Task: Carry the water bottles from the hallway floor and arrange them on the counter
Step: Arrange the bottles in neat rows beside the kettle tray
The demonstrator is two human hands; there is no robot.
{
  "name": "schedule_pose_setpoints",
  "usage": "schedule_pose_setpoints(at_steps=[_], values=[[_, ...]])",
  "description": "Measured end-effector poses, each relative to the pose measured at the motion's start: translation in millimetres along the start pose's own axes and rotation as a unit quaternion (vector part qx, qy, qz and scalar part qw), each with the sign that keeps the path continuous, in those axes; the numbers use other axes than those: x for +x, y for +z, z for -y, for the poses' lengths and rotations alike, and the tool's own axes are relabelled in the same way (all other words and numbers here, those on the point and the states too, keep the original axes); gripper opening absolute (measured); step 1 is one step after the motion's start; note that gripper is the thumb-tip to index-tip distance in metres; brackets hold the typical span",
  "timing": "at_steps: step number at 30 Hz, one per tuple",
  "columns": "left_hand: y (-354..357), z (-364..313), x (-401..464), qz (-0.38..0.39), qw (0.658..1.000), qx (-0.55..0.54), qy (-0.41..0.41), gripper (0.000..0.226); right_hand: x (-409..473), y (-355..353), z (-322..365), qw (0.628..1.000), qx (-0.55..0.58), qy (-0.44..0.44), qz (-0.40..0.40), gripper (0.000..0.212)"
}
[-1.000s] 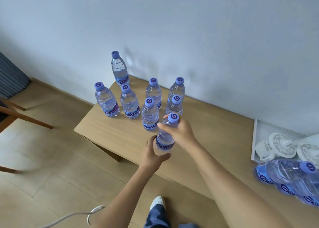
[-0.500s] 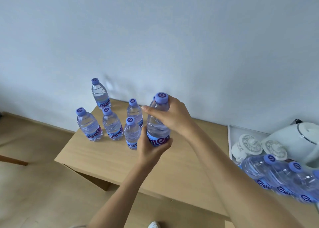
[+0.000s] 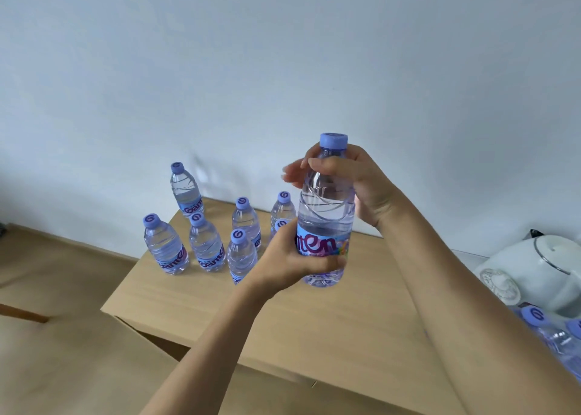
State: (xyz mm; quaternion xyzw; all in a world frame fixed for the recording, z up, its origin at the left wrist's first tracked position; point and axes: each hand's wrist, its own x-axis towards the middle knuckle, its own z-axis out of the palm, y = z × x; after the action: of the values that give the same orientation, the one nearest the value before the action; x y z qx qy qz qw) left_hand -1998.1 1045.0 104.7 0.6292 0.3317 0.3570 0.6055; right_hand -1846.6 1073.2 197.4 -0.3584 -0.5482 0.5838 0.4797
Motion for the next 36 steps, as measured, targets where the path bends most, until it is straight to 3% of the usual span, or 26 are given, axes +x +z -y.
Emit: schedule_pose_setpoints(at_steps=[4,9,11,13,16,20,25,31,33,36], values=[[7.8,-2.6,1.1,-0.024,0.999,-0.035,0.007,0.051,1.2,6.5,-0.2,0.994,0.001,-0.007,-0.106,0.008],[26.3,0.1,4.3,-0.127,0.99,-0.022,0.06,0.07,6.4,17.6,-0.3,0.965,-0.073,-0.038,-0.249,0.018],[30.0,-0.7,5.1,-0.16,0.985,-0.014,0.068,0.066,7.6,22.4,-0.8,0.956,-0.089,-0.04,-0.276,0.019],[26.6,-3.2,4.9,-0.165,0.984,-0.006,0.063,0.058,6.5,19.0,3.5,0.961,-0.098,-0.032,-0.256,0.021],[12.6,-10.3,0.9,-0.111,0.992,-0.029,0.048,0.046,2.1,3.0,18.1,0.985,-0.121,-0.015,-0.12,0.02],[1.7,-21.6,-0.7,-0.001,0.998,-0.064,0.026,0.05,-1.8,-2.1,22.9,1.0,0.0,0.004,-0.018,0.018],[7.5,-27.3,1.3,0.017,0.996,-0.088,0.008,0.058,-2.6,9.8,25.3,0.992,0.012,-0.022,-0.124,0.017],[18.6,-32.2,2.9,-0.078,0.996,-0.003,0.052,0.058,-2.1,27.3,23.3,0.946,-0.098,-0.075,-0.3,0.022],[20.6,-33.9,1.2,-0.087,0.995,-0.007,0.049,0.055,-2.9,29.3,24.2,0.943,-0.102,-0.061,-0.312,0.023],[14.3,-34.7,-2.7,-0.064,0.997,-0.039,0.029,0.05,-5.6,20.5,32.0,0.964,-0.115,-0.026,-0.24,0.023]])
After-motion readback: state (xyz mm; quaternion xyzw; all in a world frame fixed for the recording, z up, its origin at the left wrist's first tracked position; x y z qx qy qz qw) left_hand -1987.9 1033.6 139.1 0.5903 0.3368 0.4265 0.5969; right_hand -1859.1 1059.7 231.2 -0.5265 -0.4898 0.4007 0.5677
